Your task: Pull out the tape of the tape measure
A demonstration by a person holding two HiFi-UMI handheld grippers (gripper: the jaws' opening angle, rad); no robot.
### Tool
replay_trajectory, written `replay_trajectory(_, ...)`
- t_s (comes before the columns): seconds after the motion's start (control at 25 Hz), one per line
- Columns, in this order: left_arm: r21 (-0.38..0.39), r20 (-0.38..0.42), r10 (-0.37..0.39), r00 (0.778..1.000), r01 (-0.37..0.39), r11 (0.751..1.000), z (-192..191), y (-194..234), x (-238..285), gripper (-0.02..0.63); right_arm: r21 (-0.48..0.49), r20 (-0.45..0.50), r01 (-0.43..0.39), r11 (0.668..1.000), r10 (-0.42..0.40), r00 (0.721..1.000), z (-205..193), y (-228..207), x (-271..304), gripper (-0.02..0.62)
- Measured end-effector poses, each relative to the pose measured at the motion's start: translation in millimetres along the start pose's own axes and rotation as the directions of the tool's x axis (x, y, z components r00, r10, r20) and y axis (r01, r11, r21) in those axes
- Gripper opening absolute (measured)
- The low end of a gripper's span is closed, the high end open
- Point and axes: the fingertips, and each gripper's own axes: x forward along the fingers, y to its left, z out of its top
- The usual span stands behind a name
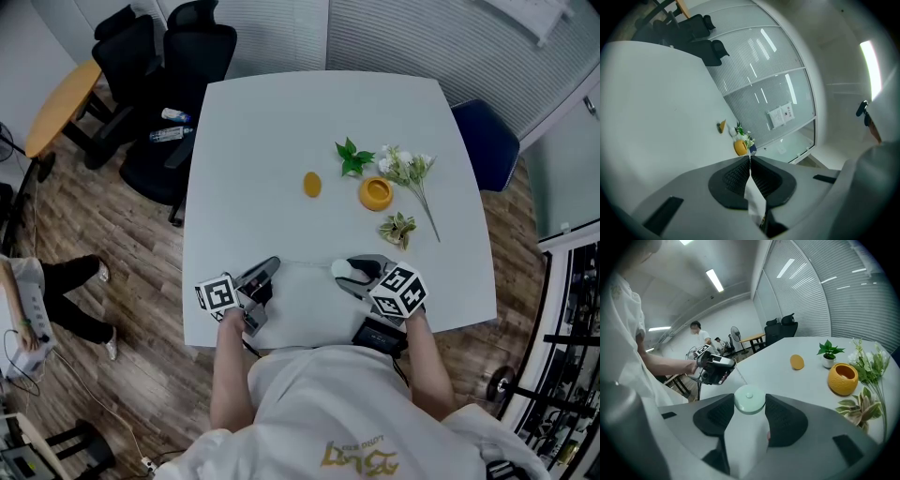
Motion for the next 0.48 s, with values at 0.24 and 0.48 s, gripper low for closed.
replay_trajectory(0.24,-0.032,0.012,0.006,1.0,-0.005,0.999,-0.3,4.5,-1.6,0.012,0.012,-0.003,0.011,1.0,-0.011,1.0,-2.2,-5.7,-3.1,0.224)
replay_trajectory(0.48,-0.023,0.009,0.025,1.0,-0.025,0.999,-0.1,7.6,-2.7,0.011,0.014,-0.012,0.015,1.0,-0.014,1.0,-3.1,-7.8,-2.8,0.224)
